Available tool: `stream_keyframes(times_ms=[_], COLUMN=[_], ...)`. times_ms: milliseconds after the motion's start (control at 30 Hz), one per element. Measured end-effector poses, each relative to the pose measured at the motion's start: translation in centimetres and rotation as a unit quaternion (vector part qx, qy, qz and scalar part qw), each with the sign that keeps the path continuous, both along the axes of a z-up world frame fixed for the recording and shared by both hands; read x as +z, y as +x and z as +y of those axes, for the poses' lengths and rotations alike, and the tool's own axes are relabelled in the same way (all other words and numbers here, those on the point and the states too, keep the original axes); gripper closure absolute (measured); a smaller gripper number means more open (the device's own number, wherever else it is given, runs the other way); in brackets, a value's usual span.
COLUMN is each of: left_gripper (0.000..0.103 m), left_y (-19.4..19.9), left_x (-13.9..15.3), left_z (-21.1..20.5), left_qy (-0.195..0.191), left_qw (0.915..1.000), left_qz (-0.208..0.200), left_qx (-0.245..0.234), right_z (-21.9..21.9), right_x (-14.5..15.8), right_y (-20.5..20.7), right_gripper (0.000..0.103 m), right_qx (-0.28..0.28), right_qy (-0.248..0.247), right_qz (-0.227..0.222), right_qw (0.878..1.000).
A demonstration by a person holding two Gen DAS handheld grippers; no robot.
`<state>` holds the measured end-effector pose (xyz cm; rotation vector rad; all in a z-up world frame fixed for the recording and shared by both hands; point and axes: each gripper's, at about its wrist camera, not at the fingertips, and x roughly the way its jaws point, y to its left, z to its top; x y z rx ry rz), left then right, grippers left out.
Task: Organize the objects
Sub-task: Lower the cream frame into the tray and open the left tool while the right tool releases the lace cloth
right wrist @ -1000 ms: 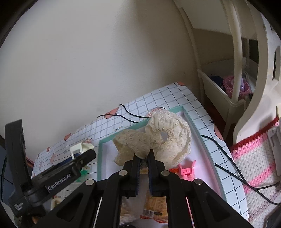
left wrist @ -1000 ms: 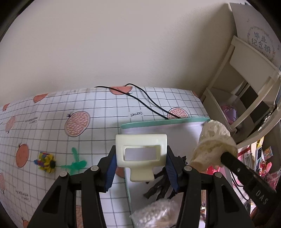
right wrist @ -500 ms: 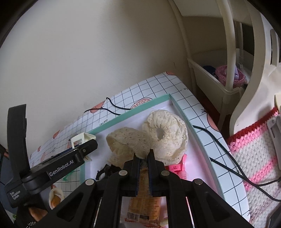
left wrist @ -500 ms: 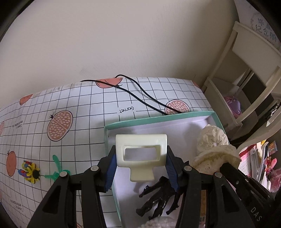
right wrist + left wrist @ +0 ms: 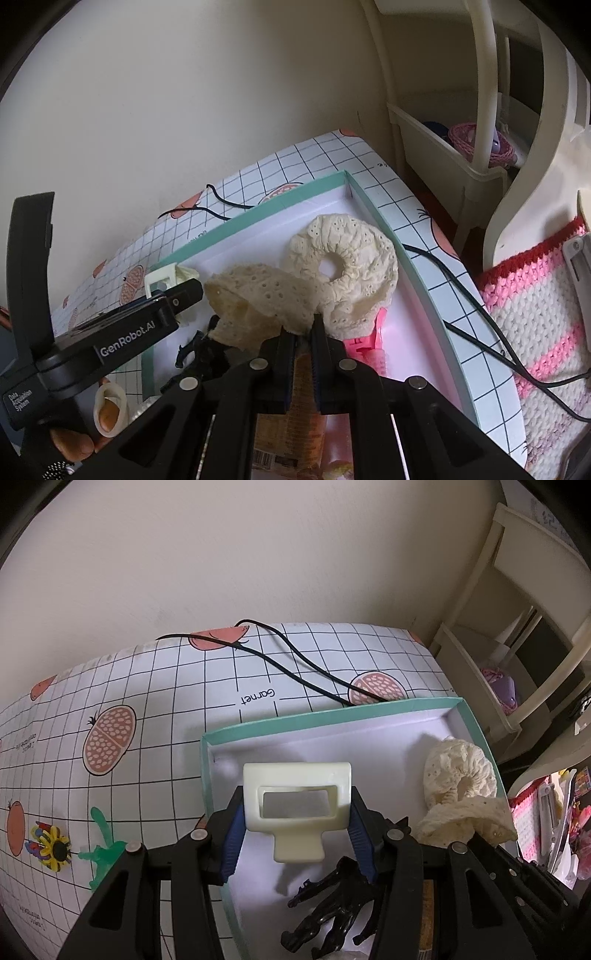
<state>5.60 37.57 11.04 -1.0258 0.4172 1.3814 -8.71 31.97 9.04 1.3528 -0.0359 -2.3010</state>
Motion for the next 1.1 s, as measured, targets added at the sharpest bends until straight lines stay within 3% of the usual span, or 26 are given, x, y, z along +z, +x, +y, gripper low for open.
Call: stream_keyframes(times_ms=[700,800,933,1100], left_gripper=[0.05,0.05,0.049,0.049], left_y=[0.3,0.3,0.3,0.1], left_x=[-0.9,-0.8,-0.2,0.5], left_z=[0.2,0.2,0.0,-0.6], left_qy=[-0.023,-0.024,-0.02,-0.016], left_qw=[0.9997,0.9997,0.9997,0.9996], left_qz=[0.007,0.006,0.005,0.002], left_qx=[0.007,0.008,0.011,0.021], right_z=[-0.6,-0.6,-0.6,-1.0], right_x=[-0.2,-0.1,0.1,0.6], right_y=[0.2,0.3,0.4,0.7], right_gripper=[0.092,0.088,0.075,0.07], right_qx=[0.01,0.01,0.014,0.022], right_qy=[0.021,0.022,0.02,0.031], right_qz=[-0.002,-0.002,-0.004,0.001], right_qw=[1.0,1.0,1.0,0.999])
